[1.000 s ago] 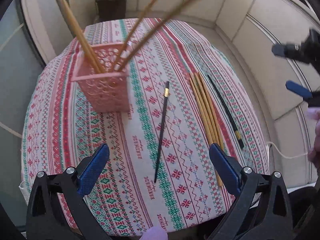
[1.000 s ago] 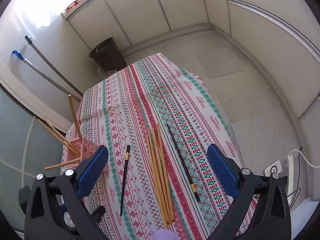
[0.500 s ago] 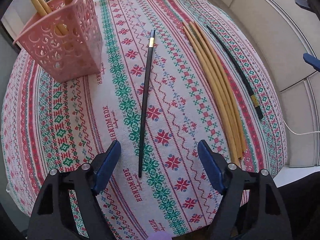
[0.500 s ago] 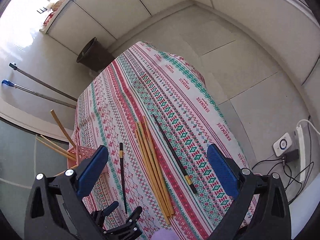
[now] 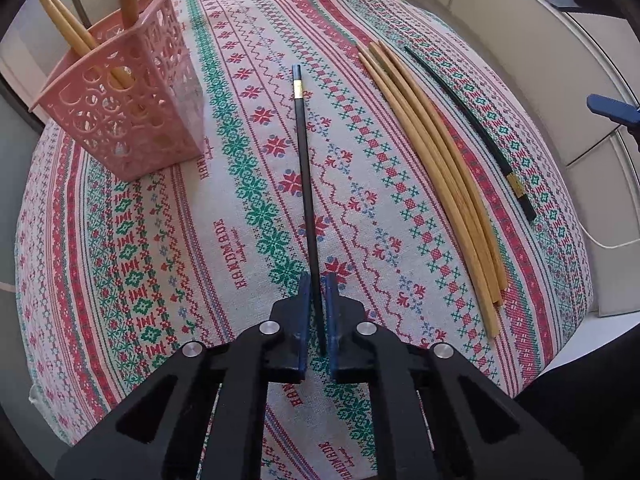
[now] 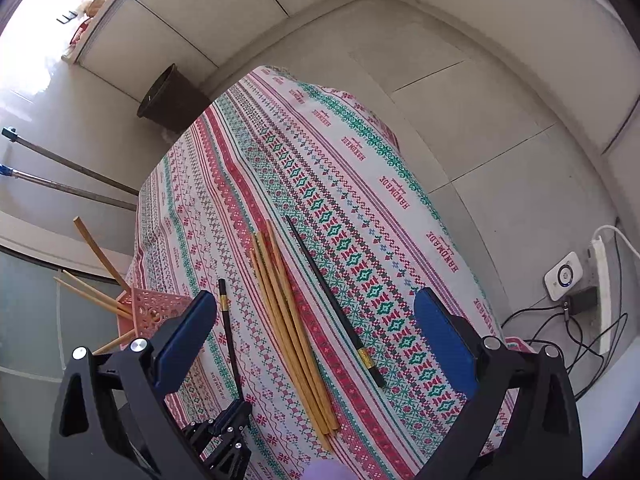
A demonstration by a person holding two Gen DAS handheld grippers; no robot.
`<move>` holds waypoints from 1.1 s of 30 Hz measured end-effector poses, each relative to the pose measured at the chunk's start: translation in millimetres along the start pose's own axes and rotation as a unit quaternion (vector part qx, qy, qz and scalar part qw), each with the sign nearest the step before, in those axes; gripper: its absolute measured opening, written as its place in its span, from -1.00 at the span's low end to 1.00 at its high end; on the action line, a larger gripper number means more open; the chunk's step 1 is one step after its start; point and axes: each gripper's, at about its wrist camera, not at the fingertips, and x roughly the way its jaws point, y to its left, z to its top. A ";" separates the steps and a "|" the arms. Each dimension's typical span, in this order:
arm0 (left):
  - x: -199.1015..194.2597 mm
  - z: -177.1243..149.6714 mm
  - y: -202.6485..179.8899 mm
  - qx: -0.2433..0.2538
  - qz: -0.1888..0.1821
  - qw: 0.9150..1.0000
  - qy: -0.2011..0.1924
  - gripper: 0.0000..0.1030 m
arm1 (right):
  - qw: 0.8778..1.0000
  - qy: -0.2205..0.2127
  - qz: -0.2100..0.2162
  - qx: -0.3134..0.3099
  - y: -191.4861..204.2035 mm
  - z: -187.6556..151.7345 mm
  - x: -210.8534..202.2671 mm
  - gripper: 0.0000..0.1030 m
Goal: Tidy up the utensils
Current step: 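Lift the black chopstick with the left tool while the right tool grasps another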
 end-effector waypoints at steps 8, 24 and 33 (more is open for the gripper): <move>-49.3 -1.9 -10.5 0.025 -0.024 0.996 -0.077 -0.94 | 0.999 0.011 -0.020 0.034 -21.2 5.9 19.7 0.87; -176.2 -8.2 -14.0 0.051 -0.051 0.961 -0.266 -0.94 | 0.993 0.034 -0.089 -0.074 19.5 27.9 104.9 0.22; -177.0 -14.2 -12.1 0.052 -0.057 0.961 -0.267 -0.94 | 0.971 0.033 -0.151 -0.180 55.9 19.8 134.6 -0.19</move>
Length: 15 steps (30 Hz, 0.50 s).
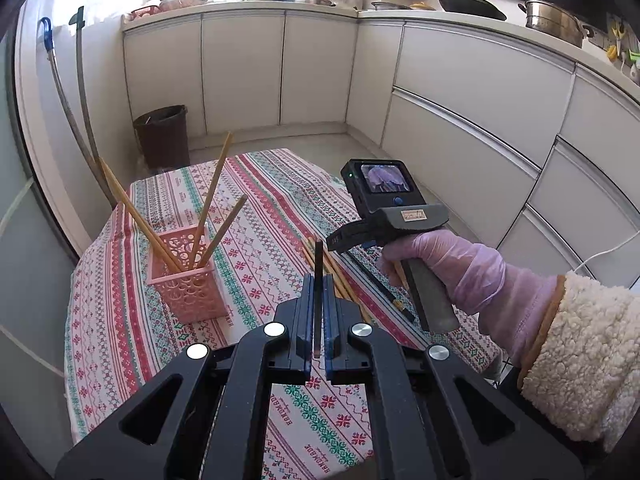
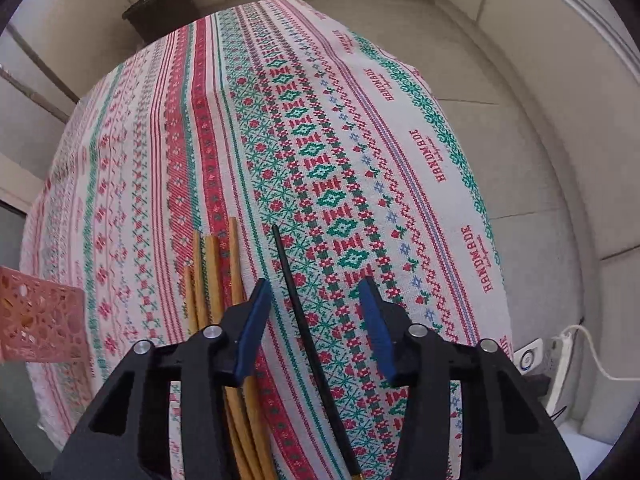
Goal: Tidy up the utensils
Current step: 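Lift the black chopstick with the left tool while the right tool grasps another, then carry both chopsticks over the pink basket with the left and right tools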
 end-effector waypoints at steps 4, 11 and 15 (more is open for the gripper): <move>2.2 -0.2 0.5 -0.003 0.001 1.000 0.001 -0.94 | 0.999 -0.008 -0.012 -0.035 9.7 -1.8 0.6 -0.41; 4.2 -2.4 -0.6 -0.001 0.003 1.000 -0.002 -0.94 | 0.998 -0.019 -0.028 -0.059 18.2 -3.5 -1.0 -0.90; 4.2 -2.9 1.7 -0.003 0.006 1.000 -0.003 -0.94 | 0.998 -0.021 -0.023 -0.049 18.9 -4.3 -0.4 -0.91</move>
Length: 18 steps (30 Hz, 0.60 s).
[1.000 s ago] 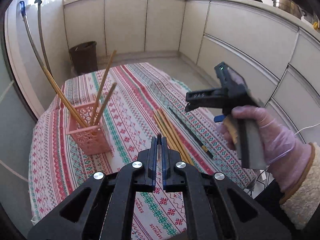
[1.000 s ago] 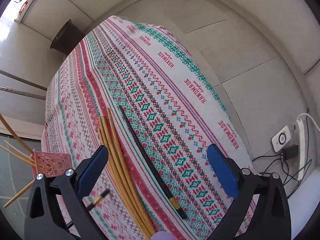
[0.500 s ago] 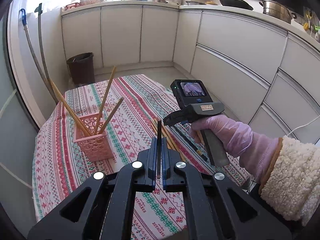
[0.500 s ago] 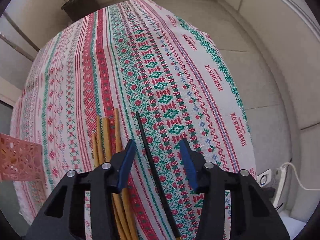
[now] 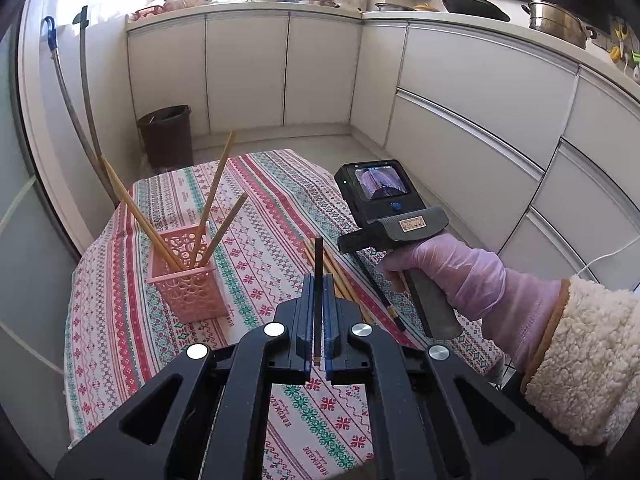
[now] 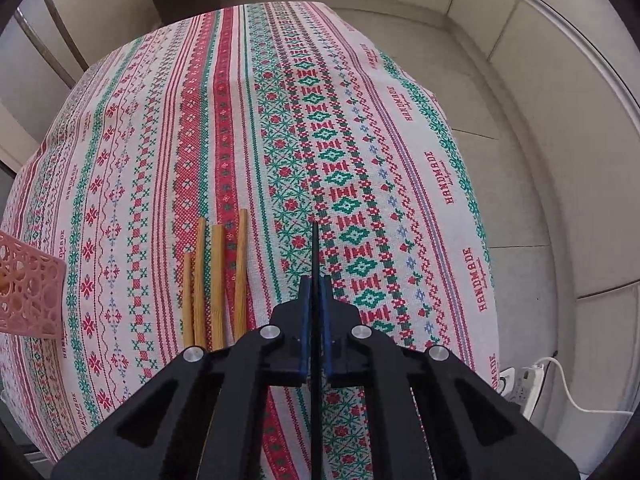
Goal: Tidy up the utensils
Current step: 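Carry both chopsticks over the pink basket with the left and right tools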
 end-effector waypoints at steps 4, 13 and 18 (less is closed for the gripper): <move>0.3 -0.1 2.6 -0.007 0.000 1.000 0.000 -0.94 | 1.000 -0.010 0.000 0.017 -12.3 -3.6 -6.9 -0.91; -3.0 2.2 3.7 -0.008 -0.003 1.000 -0.011 -0.94 | 0.994 -0.078 0.024 0.072 -55.0 -12.7 -65.1 -0.91; -9.8 4.6 5.0 -0.010 -0.003 1.000 -0.024 -0.94 | 0.988 -0.111 0.047 0.097 -61.2 -16.2 -95.6 -0.91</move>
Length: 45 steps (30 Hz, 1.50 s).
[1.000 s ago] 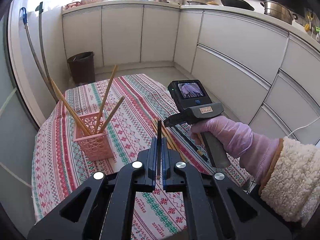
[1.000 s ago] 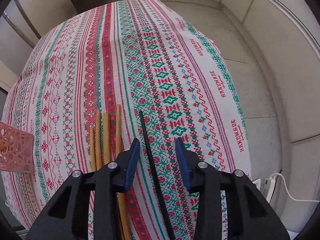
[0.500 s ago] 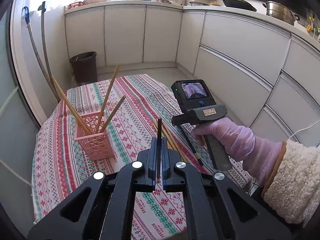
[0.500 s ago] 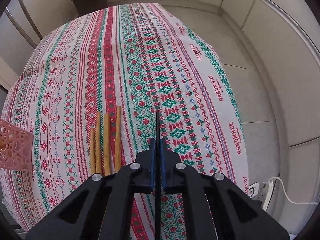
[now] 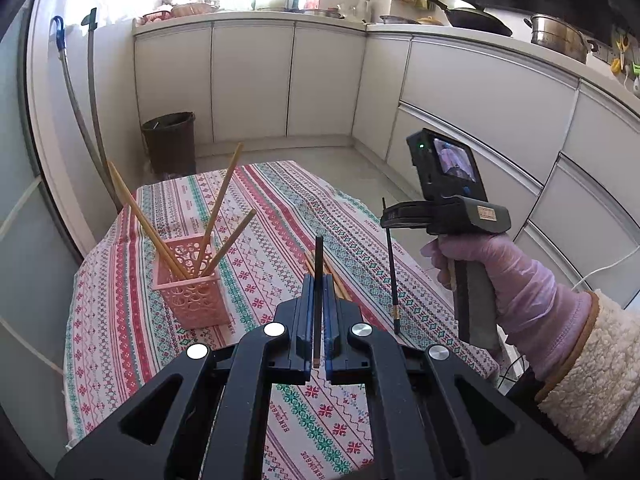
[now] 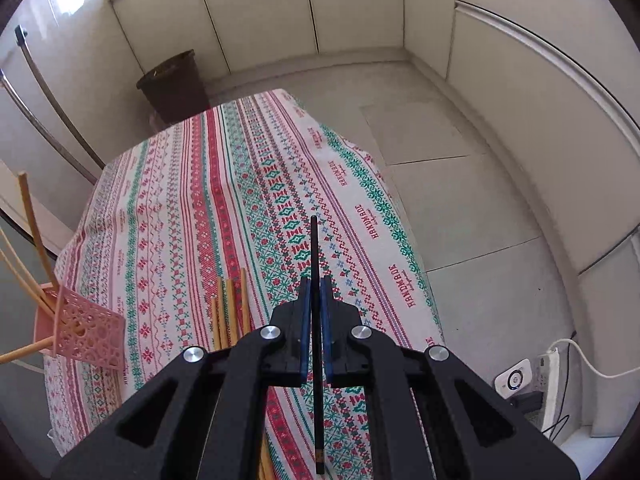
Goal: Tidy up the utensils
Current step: 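Carry both chopsticks over the pink basket with the left and right tools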
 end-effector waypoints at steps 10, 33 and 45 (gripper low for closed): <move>-29.0 15.6 9.4 -0.013 -0.002 0.999 -0.046 -0.94 | 0.994 -0.083 0.066 0.039 -9.6 4.0 -72.8 -0.90; -58.2 95.4 94.6 -0.131 0.127 0.972 -0.151 -0.94 | 0.972 -0.126 0.186 0.072 -12.3 12.4 -128.5 -0.90; -18.3 80.9 122.9 -0.179 0.132 0.969 -0.107 -0.86 | 0.975 -0.112 0.183 0.063 -7.1 12.1 -117.6 -0.90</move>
